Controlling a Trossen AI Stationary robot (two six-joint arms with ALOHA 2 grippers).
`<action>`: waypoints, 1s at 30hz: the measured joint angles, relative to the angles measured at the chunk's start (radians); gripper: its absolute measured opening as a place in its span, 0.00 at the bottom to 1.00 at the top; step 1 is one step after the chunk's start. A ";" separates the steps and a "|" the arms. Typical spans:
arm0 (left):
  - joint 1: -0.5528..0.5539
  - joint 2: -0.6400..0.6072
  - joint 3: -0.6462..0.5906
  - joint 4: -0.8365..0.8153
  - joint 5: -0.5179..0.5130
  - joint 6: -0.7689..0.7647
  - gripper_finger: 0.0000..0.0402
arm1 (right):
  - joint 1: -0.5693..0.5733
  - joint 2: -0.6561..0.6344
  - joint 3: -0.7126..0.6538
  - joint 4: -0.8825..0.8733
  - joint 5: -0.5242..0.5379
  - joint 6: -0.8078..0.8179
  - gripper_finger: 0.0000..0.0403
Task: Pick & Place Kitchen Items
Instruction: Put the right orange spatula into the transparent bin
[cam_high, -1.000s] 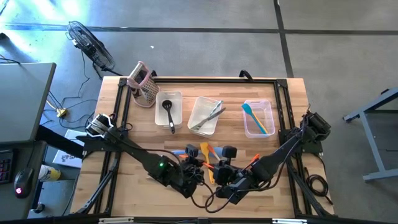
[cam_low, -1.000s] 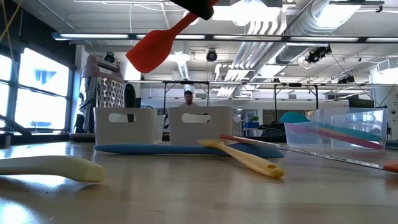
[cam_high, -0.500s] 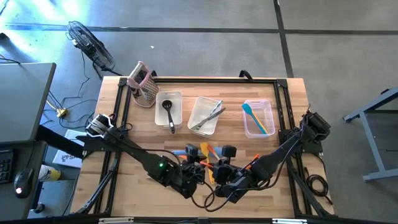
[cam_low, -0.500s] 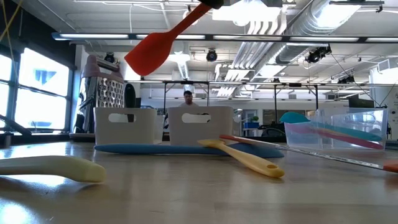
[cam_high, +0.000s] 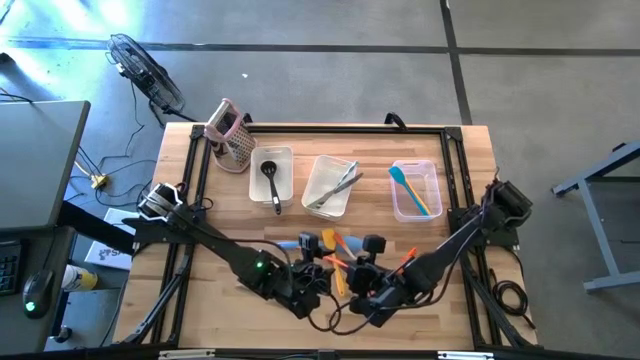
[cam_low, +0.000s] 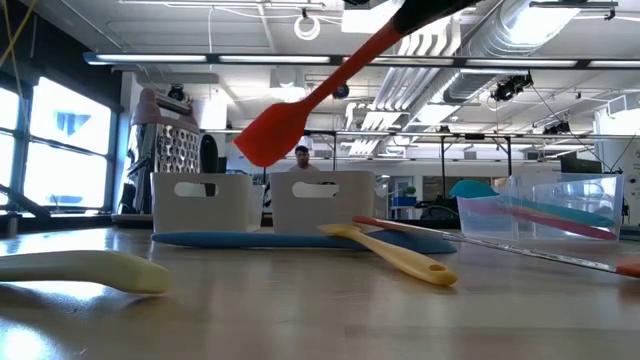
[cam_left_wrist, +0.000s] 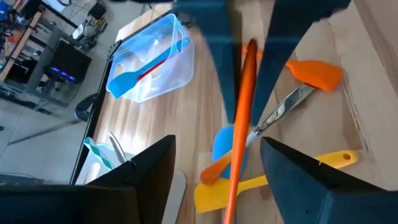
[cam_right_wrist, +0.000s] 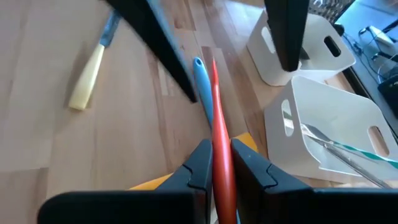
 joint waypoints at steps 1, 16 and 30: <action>0.000 0.000 0.000 0.001 0.000 0.000 0.57 | 0.009 0.000 0.000 -0.003 0.013 0.002 0.07; -0.003 0.000 0.000 -0.011 0.197 -0.127 0.57 | 0.059 0.000 0.000 -0.242 0.151 0.227 0.07; -0.021 0.012 0.001 -0.042 0.241 -0.257 0.57 | 0.091 0.000 0.000 -0.401 0.215 0.384 0.07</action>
